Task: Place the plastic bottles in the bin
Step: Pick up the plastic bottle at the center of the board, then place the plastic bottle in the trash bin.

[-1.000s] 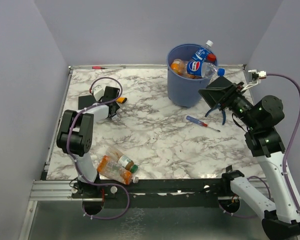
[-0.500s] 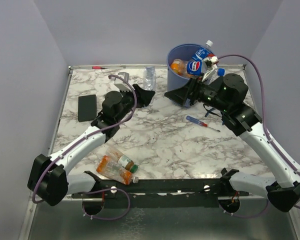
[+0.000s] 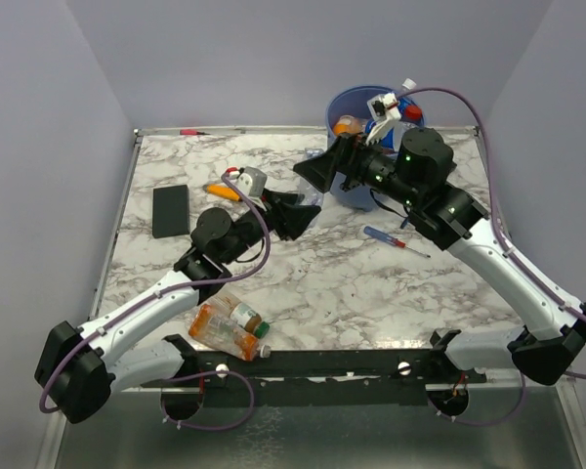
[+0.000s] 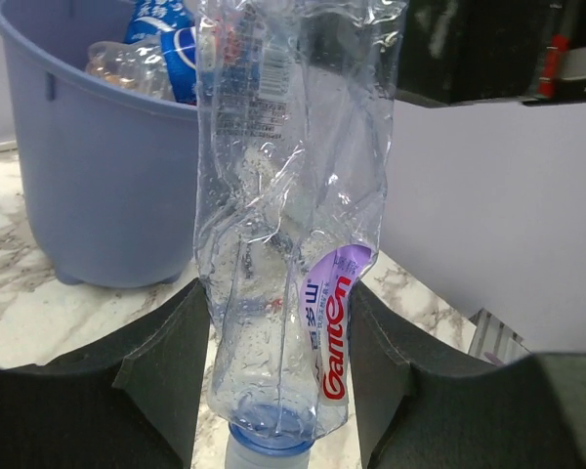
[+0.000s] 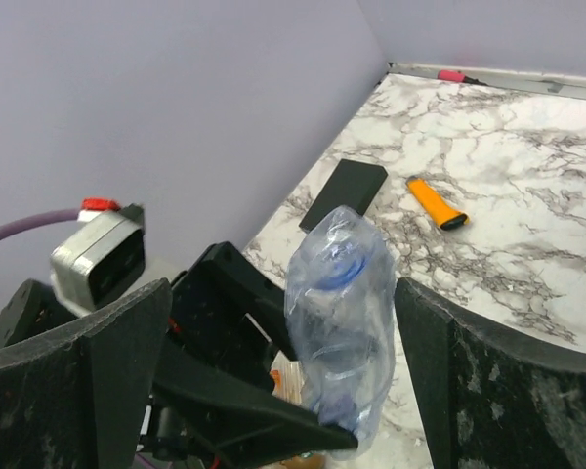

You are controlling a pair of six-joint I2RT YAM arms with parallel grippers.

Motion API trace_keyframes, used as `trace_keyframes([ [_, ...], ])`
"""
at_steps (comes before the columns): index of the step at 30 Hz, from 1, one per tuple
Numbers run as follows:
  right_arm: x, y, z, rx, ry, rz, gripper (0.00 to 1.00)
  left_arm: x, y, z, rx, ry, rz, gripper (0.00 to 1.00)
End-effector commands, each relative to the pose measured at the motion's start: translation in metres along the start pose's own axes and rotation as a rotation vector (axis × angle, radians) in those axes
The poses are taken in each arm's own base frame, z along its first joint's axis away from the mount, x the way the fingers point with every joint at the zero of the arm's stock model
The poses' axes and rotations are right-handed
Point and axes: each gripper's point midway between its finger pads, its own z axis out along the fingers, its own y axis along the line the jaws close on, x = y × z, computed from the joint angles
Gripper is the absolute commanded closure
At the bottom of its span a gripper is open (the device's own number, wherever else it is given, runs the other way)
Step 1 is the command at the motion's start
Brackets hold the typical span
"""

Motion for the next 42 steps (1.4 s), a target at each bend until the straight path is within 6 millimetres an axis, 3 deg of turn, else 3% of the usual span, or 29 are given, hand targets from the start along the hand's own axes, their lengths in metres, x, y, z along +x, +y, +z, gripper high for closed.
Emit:
trace_keyframes([
  [1,0.012,-0.016,0.012,0.132,0.034,-0.021,0.01,-0.016,-0.027,-0.008,0.094,-0.056,0.047,0.88],
  [6,0.018,-0.034,0.016,0.233,0.047,-0.051,0.07,-0.025,-0.034,-0.014,0.106,-0.082,0.048,0.91],
  [8,0.021,-0.034,0.019,0.226,0.061,-0.054,0.22,-0.027,-0.035,-0.015,0.108,-0.088,0.047,0.91],
  [9,0.021,-0.033,0.019,0.221,0.063,-0.052,0.35,-0.028,-0.036,-0.015,0.106,-0.093,0.045,0.90],
  [10,0.020,-0.033,0.019,0.218,0.056,-0.049,0.45,-0.030,-0.035,-0.016,0.101,-0.098,0.042,0.84],
  [11,0.015,-0.031,0.019,0.216,0.039,-0.049,0.54,-0.031,-0.033,-0.016,0.086,-0.103,0.036,0.73],
  [14,-0.008,-0.032,0.013,0.255,-0.022,-0.090,0.65,-0.039,-0.018,-0.021,-0.009,-0.151,0.011,0.08],
  [15,-0.020,-0.033,0.009,0.283,-0.048,-0.115,0.67,-0.044,-0.012,-0.025,-0.048,-0.176,0.008,0.02],
  [18,-0.070,-0.040,-0.005,0.399,-0.164,-0.224,0.67,-0.051,0.010,-0.041,-0.176,-0.235,0.020,0.01],
  [21,-0.128,-0.062,-0.019,0.551,-0.293,-0.303,0.68,-0.051,0.033,-0.058,-0.301,-0.264,0.027,0.01],
  [23,-0.162,-0.085,-0.025,0.635,-0.374,-0.334,0.68,-0.046,0.046,-0.069,-0.367,-0.270,0.029,0.01],
  [26,-0.193,-0.137,-0.023,0.757,-0.435,-0.348,0.69,-0.033,0.063,-0.081,-0.450,-0.244,0.039,0.01],
  [28,-0.205,-0.168,-0.021,0.831,-0.458,-0.363,0.69,-0.024,0.070,-0.089,-0.487,-0.215,0.050,0.01],
  [33,-0.210,-0.233,-0.011,0.898,-0.485,-0.377,0.69,-0.014,0.083,-0.114,-0.571,-0.201,0.050,0.01],
  [42,-0.210,-0.292,0.027,0.893,-0.507,-0.386,0.71,-0.015,0.094,-0.132,-0.640,-0.226,0.077,0.01],
])
